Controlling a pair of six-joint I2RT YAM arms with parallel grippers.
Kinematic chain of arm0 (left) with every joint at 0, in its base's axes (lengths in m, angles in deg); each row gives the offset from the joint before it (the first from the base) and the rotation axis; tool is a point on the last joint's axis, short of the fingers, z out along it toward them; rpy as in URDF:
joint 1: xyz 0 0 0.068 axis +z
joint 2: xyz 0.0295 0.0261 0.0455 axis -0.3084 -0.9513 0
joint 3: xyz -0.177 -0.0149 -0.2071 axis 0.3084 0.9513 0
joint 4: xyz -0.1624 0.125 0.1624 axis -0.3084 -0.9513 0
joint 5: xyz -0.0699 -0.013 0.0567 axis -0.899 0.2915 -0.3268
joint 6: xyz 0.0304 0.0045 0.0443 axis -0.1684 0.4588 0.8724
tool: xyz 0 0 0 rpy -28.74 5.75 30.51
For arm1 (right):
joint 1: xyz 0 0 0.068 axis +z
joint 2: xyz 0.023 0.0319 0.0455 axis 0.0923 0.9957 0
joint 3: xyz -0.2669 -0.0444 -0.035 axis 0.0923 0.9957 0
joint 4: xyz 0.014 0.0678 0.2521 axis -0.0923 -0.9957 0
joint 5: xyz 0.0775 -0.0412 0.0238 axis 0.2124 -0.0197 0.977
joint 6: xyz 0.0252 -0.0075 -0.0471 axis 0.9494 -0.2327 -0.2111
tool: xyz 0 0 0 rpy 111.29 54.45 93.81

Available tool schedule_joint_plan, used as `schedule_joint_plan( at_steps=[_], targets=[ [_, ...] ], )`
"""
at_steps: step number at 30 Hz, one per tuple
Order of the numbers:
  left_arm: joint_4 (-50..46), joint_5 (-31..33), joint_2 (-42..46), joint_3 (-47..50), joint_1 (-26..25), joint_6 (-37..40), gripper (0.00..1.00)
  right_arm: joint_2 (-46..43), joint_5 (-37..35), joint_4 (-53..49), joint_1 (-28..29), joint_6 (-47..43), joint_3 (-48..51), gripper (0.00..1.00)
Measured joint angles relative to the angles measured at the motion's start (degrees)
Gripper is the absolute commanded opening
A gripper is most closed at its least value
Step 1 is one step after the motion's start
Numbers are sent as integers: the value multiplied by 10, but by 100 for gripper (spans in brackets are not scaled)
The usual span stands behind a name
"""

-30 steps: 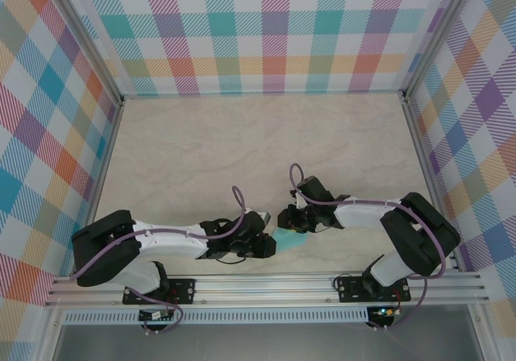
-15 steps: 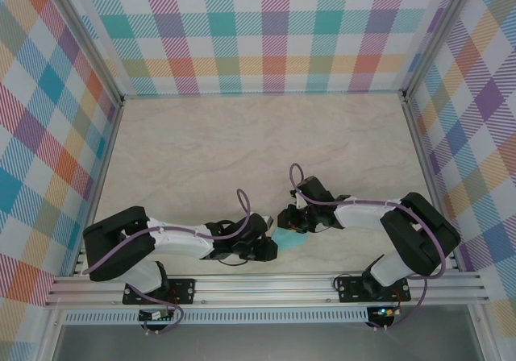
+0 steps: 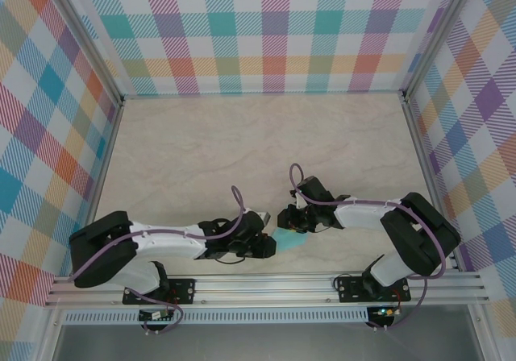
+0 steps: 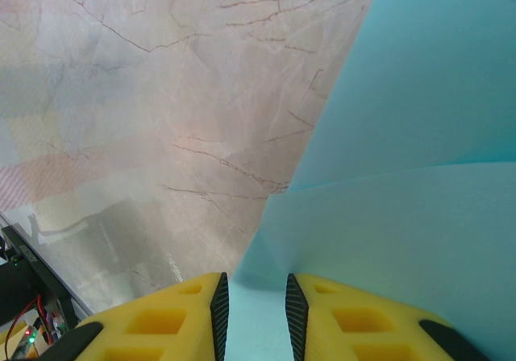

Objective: Fold a paper plane with a square sheet of paper (pick it up from the middle)
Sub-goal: Perform the fourth fold on the wing at the bottom-center of the table, then turn over the paper at the center of the table.

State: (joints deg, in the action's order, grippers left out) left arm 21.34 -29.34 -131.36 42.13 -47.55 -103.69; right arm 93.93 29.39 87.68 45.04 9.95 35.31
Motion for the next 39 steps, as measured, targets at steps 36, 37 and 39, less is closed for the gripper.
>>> schedule_joint_plan(
  at_steps=[36,37,39],
  targets=[
    [63,4,-113,-21,7,-16,13,-59,19,10,1,22,14,30],
    [62,4,-113,-21,7,-16,13,-62,22,13,1,24,18,30],
    [55,4,-113,-25,7,-16,13,-63,25,17,1,28,24,30]
  ],
)
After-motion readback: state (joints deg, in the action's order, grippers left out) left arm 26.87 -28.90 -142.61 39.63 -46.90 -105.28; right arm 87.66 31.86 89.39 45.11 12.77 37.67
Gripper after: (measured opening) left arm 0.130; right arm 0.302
